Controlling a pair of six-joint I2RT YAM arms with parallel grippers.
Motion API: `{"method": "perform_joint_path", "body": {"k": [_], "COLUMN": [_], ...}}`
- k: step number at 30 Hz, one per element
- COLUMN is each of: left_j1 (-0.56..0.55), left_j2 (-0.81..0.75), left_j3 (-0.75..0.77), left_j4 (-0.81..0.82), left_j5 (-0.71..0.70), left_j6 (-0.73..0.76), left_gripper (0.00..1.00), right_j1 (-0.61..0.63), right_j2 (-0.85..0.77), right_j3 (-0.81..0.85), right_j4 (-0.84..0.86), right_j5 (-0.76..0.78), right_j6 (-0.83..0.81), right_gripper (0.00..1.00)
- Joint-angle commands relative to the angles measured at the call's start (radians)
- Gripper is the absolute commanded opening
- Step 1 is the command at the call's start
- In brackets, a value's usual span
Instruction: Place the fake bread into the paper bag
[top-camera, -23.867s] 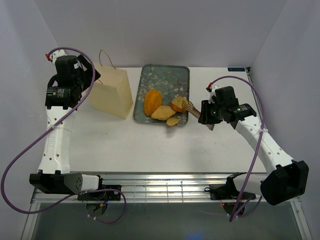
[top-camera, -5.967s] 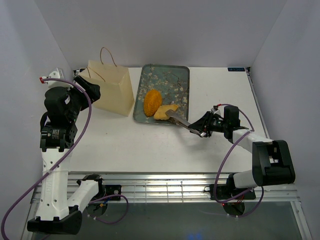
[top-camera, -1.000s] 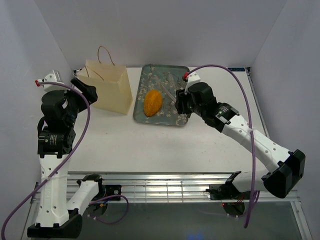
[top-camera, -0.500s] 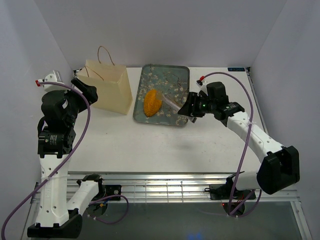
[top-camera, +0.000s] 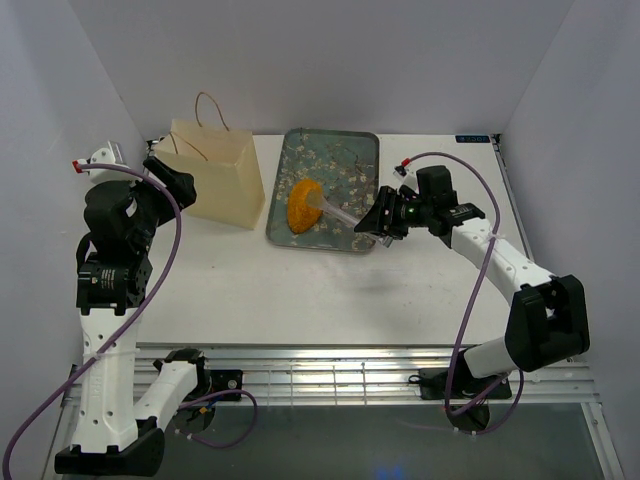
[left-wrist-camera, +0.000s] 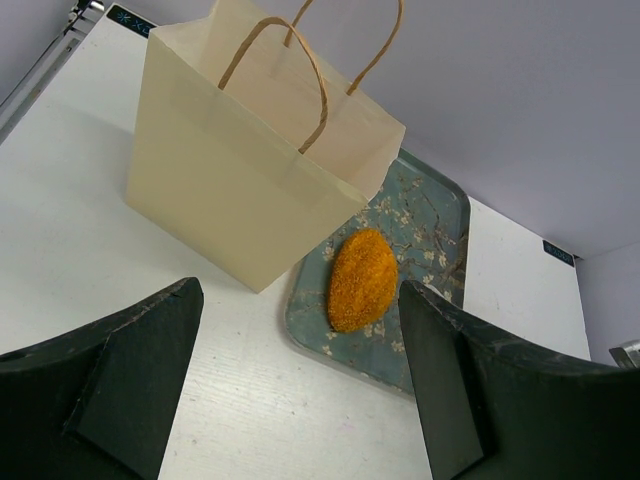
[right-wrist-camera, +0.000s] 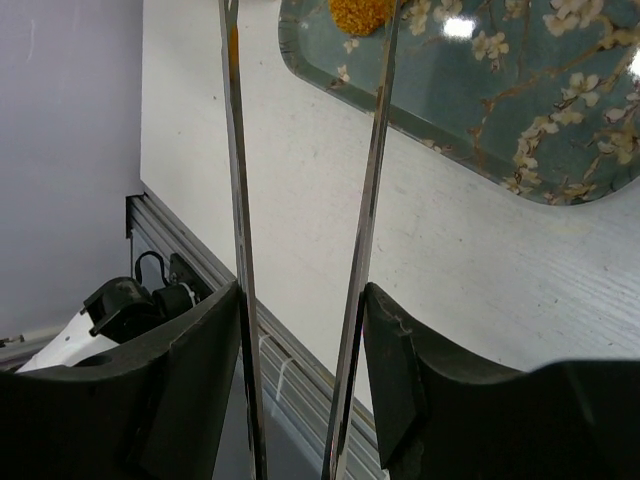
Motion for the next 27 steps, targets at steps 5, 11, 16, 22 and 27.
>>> {"method": "perform_joint_path", "body": {"k": [5, 11, 16, 22, 27], "left_j1": [0.005, 0.005, 0.005, 0.005, 0.005], "left_j2": [-0.005, 0.000, 0.001, 0.001, 0.003], "left_j3": [-0.001, 0.000, 0.011, 0.012, 0.015], "left_j4": [0.009, 0.009, 0.005, 0.005, 0.005], "left_j5": [-0.002, 0.004, 0.000, 0.000, 0.000], "left_j6": [0.011, 0.009, 0.014, 0.016, 0.014], "left_gripper": [0.90, 0.90, 0.90, 0.90, 0.90], "right_j1": [-0.033, -0.050, -0.054, -0.060, -0.070], "right_j2": [0.031, 0.077, 0.105, 0.131, 0.154], "right_j3": [-0.014, -0.046, -0.066, -0.066, -0.071], "right_j4": [0.051, 0.131, 0.182, 0.205, 0.238], "right_j5": [-0.071, -0.151, -0.181, -0.185, -0.204], "right_j6": [0.056, 0.118, 0.155, 0.172, 0.198], "right_gripper": [0.56, 0.56, 0.57, 0.57, 0.57]}}
